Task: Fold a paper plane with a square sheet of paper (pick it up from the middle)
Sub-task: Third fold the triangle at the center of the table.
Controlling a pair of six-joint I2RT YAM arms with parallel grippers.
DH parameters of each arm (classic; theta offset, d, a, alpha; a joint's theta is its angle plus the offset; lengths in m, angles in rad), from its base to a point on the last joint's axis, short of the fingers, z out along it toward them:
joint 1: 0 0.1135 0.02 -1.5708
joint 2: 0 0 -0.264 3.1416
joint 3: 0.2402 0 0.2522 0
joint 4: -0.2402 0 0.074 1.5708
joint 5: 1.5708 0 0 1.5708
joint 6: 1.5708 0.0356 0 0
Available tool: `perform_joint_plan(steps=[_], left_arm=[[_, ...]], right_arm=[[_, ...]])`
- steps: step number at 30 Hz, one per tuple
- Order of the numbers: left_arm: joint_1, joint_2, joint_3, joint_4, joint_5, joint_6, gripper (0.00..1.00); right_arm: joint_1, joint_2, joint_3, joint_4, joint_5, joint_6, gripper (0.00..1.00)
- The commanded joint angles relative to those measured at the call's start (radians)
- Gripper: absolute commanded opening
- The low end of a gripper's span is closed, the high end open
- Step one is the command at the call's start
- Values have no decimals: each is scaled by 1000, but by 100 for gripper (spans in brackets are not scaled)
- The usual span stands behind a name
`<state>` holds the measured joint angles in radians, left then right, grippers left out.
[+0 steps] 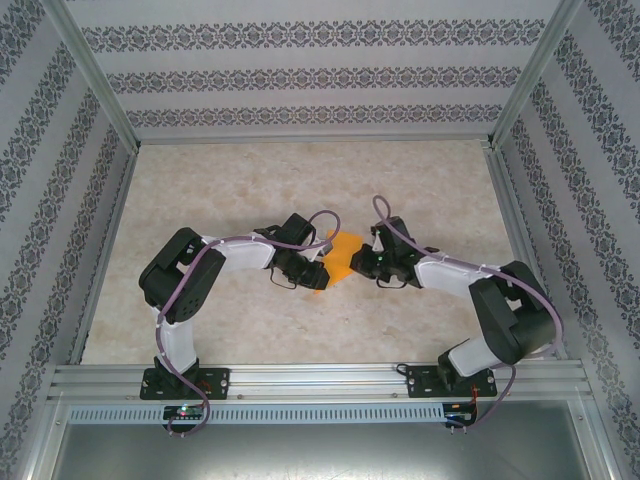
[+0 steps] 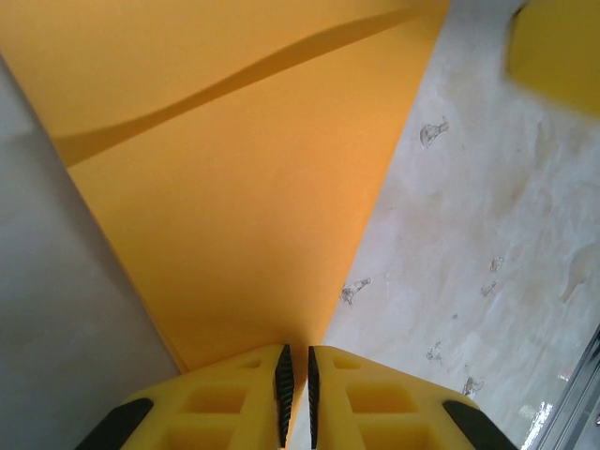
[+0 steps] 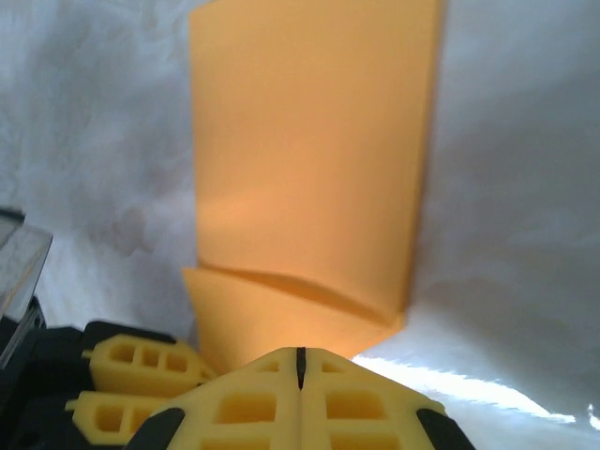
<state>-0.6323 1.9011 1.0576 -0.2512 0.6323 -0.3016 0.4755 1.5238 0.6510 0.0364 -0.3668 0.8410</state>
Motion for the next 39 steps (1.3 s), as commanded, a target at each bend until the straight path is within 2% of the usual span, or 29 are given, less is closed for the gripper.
perform_joint_plan(steps=[1, 21, 32, 39], left_arm=[[11, 64, -36, -145, -59, 12, 19], [-9, -10, -50, -245, -151, 35, 19], [-17, -68, -107, -264, -168, 12, 19], [-25, -87, -130, -293, -218, -1, 20]], right_arm=[[26, 72, 22, 64, 0, 52, 2], [-24, 187, 63, -131, 151, -110, 2], [-34, 220, 75, -130, 137, -134, 2], [-32, 217, 74, -129, 126, -143, 2]])
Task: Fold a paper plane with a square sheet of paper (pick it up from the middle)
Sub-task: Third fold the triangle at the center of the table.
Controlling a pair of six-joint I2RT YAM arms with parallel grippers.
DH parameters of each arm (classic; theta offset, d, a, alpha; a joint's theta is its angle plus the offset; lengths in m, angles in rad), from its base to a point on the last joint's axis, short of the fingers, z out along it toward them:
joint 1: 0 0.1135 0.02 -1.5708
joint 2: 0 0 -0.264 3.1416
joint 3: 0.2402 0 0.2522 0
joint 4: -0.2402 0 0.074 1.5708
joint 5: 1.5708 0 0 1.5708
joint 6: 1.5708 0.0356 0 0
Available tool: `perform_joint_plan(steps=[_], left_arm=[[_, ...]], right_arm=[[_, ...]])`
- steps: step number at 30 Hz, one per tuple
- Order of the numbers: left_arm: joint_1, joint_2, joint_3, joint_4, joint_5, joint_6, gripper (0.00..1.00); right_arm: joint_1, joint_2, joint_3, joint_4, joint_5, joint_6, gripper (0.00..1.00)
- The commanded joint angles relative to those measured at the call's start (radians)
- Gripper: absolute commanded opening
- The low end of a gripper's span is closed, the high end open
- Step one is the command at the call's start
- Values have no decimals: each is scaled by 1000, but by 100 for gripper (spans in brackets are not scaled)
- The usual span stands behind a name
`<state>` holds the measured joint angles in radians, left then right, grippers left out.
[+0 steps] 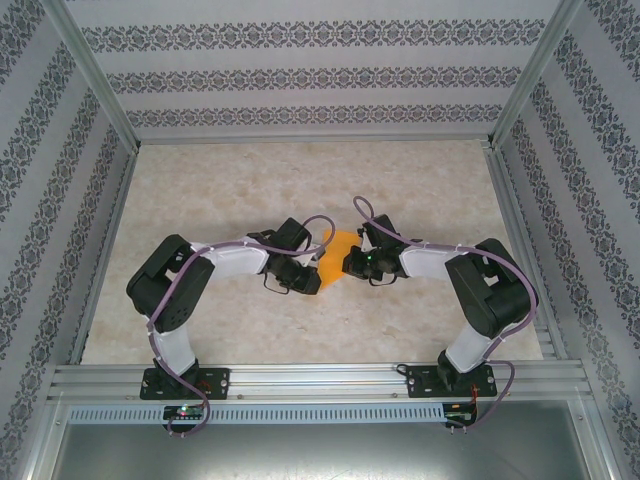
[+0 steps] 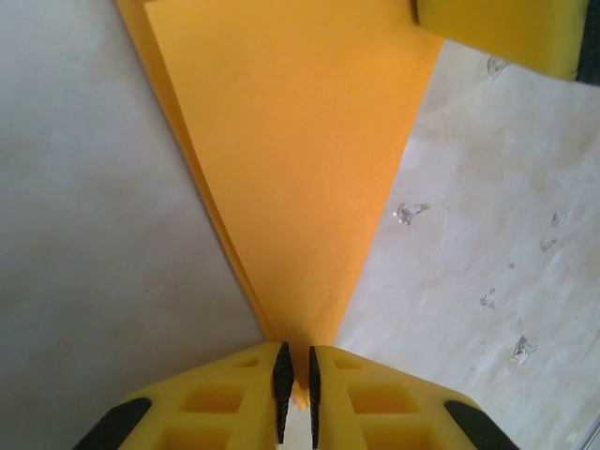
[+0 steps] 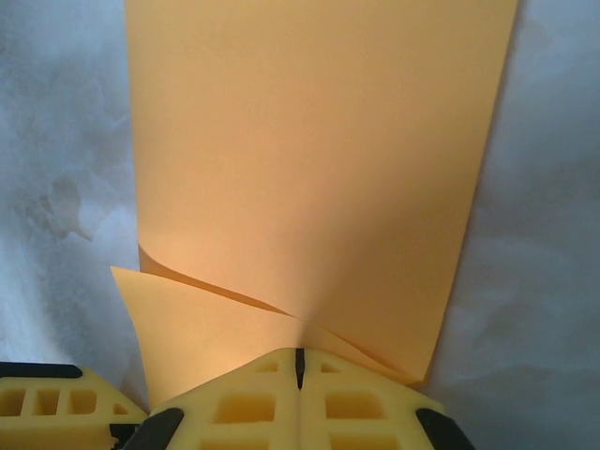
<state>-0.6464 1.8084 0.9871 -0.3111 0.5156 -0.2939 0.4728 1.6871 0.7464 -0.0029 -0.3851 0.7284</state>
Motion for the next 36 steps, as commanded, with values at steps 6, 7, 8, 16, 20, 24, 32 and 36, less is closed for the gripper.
perform_joint_plan(steps=[6, 7, 8, 16, 20, 24, 32, 36], left_arm=[[-25, -27, -44, -253, -120, -28, 19], [-25, -44, -42, -240, -105, -40, 19], [-25, -60, -34, -232, -94, -51, 19], [-15, -183, 68, -183, -24, -119, 20], [-13, -148, 92, -93, 92, -155, 21], [-13, -79, 95, -2, 183, -174, 21], [0, 52, 109, 69, 244, -173, 21], [12, 89, 102, 81, 229, -168, 20]], right_arm=[[-17, 54, -13, -80, 123, -33, 2], [-17, 55, -14, -74, 113, -34, 2], [-17, 57, -14, -70, 105, -33, 2], [-16, 43, -8, -75, 65, -60, 2], [-16, 28, -14, -68, 50, -63, 2], [-15, 25, -17, -47, 20, -52, 2], [-16, 30, -22, -25, -7, -47, 2], [-16, 27, -23, -30, -6, -50, 2]])
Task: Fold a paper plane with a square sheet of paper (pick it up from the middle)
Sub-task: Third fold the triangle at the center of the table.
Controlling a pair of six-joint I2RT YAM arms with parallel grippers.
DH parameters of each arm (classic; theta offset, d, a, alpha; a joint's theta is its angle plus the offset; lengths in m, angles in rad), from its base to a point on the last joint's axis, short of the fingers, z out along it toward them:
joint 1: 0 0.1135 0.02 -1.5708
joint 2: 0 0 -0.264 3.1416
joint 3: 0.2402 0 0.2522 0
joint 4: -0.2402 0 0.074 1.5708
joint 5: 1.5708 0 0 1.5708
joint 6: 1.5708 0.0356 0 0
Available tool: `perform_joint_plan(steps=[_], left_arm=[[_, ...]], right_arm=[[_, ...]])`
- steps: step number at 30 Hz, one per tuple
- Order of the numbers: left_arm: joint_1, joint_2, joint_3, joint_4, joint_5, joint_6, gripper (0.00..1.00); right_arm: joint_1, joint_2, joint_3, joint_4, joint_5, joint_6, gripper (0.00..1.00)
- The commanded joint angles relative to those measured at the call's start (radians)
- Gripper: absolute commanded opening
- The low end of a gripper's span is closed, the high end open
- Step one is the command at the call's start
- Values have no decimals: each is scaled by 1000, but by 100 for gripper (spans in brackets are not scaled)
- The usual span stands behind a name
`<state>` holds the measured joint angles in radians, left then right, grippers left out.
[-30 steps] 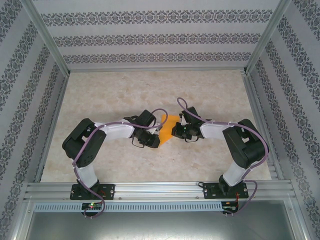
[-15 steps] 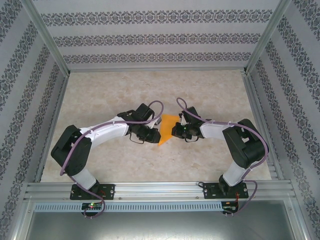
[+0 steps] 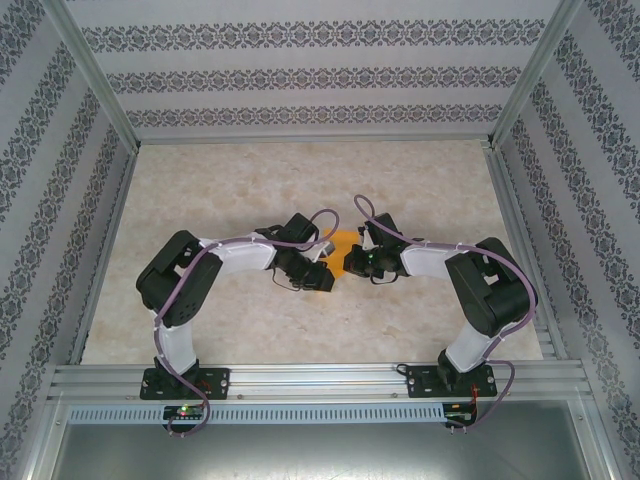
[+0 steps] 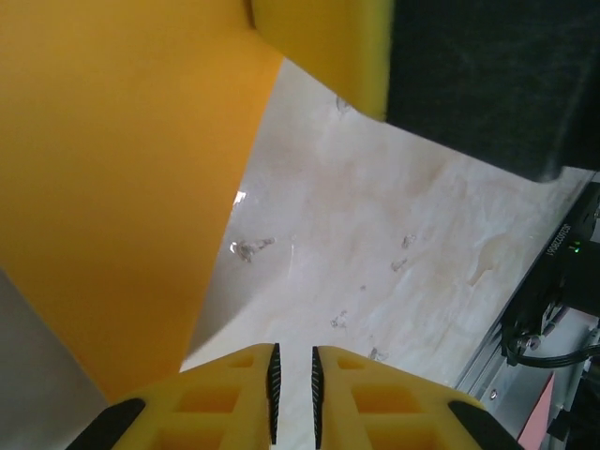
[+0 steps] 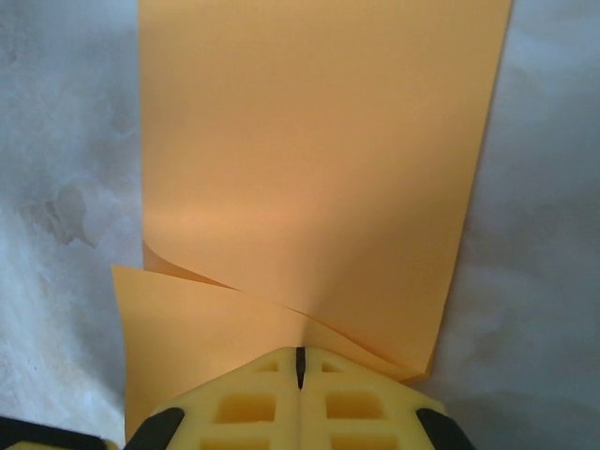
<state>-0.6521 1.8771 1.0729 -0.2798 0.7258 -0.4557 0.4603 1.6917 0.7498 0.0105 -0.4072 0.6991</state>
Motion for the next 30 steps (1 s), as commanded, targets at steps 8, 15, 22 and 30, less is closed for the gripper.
perform_joint_plan(steps=[8, 15, 22, 30], left_arm=[[38, 57, -62, 52, -5, 18, 20], [50, 33, -139, 47, -8, 31, 20], [63, 31, -169, 46, -10, 38, 20], [72, 44, -162, 44, -3, 42, 20]], right_arm=[[-18, 8, -13, -88, 39, -49, 2], [-54, 5, 8, -120, 63, -84, 2], [-101, 27, 36, -83, 55, -95, 3], [-151, 45, 66, -78, 50, -114, 3]])
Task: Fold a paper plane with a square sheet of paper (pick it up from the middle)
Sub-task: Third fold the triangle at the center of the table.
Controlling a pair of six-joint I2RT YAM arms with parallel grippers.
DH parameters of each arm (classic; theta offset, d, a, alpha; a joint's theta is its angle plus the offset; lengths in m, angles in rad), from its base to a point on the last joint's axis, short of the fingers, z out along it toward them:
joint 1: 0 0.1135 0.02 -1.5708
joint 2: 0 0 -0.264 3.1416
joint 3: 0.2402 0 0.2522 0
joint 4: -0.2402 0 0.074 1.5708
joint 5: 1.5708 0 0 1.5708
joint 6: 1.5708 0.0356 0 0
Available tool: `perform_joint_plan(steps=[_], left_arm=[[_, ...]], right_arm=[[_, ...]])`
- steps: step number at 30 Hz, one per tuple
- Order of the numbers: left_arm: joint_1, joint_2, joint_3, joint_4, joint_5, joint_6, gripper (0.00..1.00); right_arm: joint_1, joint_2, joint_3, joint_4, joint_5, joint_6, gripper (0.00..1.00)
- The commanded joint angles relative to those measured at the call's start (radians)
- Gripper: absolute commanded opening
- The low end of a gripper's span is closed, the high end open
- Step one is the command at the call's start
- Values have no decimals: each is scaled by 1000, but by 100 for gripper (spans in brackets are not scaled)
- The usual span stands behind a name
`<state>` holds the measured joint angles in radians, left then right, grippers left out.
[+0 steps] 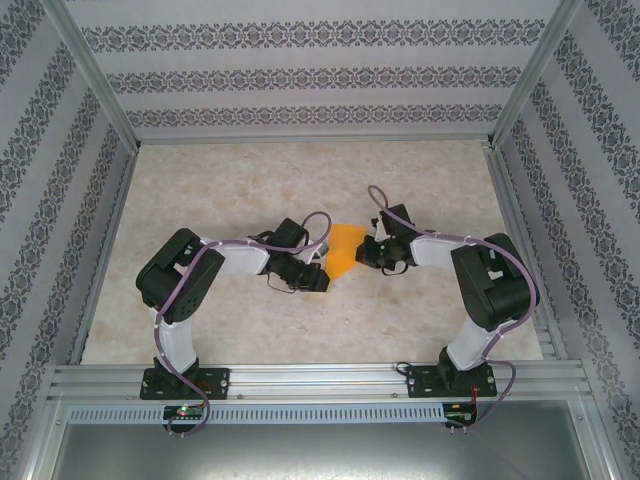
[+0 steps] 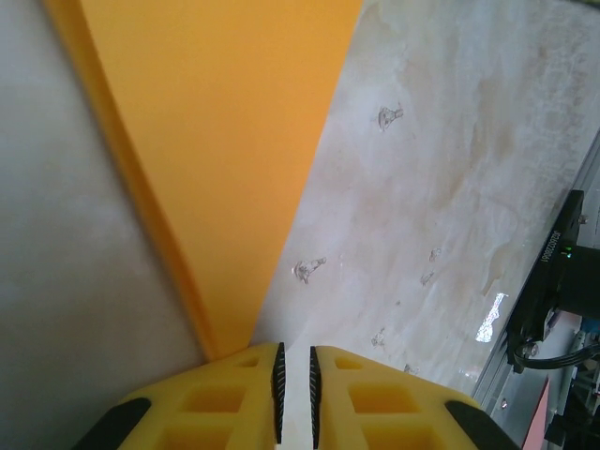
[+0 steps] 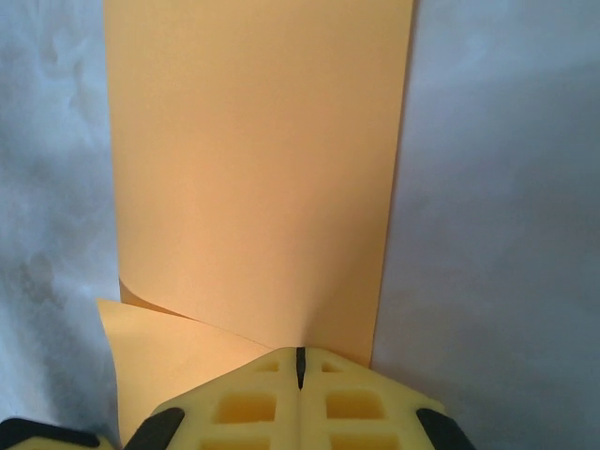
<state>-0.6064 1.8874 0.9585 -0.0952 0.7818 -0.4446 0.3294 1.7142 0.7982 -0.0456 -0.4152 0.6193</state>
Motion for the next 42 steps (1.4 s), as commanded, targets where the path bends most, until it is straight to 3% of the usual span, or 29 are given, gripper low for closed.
perform_joint_plan(steps=[1, 12, 20, 25, 32, 42], left_arm=[[26, 32, -45, -140, -56, 30, 20], [25, -28, 24, -149, -3, -6, 20], [25, -116, 153, -242, -54, 8, 24], [25, -68, 254, -243, -70, 12, 30], [18, 50, 368, -243, -62, 24, 35], [19, 171, 467, -323, -129, 88, 32]], right_arm=[[-26, 23, 23, -28, 63, -39, 3], [-34, 3, 47, -50, 0, -60, 3], [-37, -92, 45, -79, -20, -69, 10], [-54, -155, 47, -100, -27, -60, 22], [-94, -192, 20, -154, -18, -64, 27], [-104, -141, 28, -132, -43, -51, 30]])
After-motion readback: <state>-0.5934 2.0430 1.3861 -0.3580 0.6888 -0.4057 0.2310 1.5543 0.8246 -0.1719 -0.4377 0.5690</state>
